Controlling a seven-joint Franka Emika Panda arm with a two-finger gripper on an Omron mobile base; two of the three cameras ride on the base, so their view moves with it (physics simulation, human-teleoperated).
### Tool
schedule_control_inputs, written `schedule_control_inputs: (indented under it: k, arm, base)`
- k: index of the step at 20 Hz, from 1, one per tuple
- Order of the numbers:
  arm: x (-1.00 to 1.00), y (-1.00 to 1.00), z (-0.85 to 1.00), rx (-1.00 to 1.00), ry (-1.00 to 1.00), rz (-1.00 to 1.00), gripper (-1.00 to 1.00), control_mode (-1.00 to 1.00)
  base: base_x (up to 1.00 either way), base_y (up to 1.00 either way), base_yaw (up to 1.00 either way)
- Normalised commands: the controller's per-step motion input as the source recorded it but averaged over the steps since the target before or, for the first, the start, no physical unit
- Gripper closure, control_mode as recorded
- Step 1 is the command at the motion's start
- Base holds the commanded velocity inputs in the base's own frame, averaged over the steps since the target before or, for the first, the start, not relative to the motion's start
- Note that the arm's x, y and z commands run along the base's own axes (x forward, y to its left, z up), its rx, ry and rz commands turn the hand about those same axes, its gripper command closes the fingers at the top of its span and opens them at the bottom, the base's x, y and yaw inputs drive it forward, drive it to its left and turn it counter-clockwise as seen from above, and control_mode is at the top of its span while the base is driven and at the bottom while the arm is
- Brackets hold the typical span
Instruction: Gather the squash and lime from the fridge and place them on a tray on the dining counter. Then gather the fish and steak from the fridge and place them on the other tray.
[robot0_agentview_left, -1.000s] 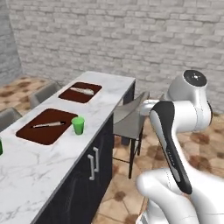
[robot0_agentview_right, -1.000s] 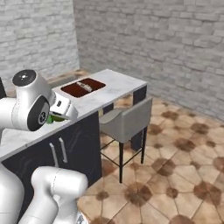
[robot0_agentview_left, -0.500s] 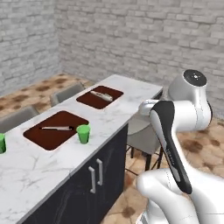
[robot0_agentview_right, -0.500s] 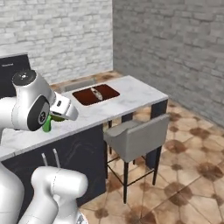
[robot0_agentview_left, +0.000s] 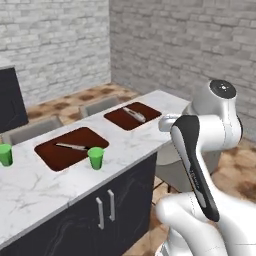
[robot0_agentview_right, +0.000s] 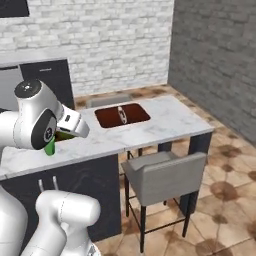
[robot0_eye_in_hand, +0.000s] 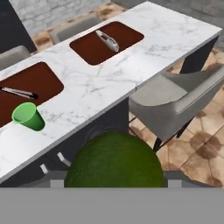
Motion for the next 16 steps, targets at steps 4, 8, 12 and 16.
schedule_control_inputs:
  k: [4, 8, 12, 16]
  arm:
    - [0.0, 0.0, 0.0, 0.0, 0.0, 0.0, 1.0, 1.0]
    - [0.0, 0.0, 0.0, 0.0, 0.0, 0.0, 1.0, 1.0]
    - [0.0, 0.0, 0.0, 0.0, 0.0, 0.0, 1.0, 1.0]
    - [0.0, 0.0, 0.0, 0.0, 0.0, 0.0, 1.0, 1.0]
  base:
    - [0.38, -0.43, 0.42]
    - [0.35, -0.46, 0.42]
    - [0.4, -0.41, 0.41]
    - [0.48, -0.35, 0.41]
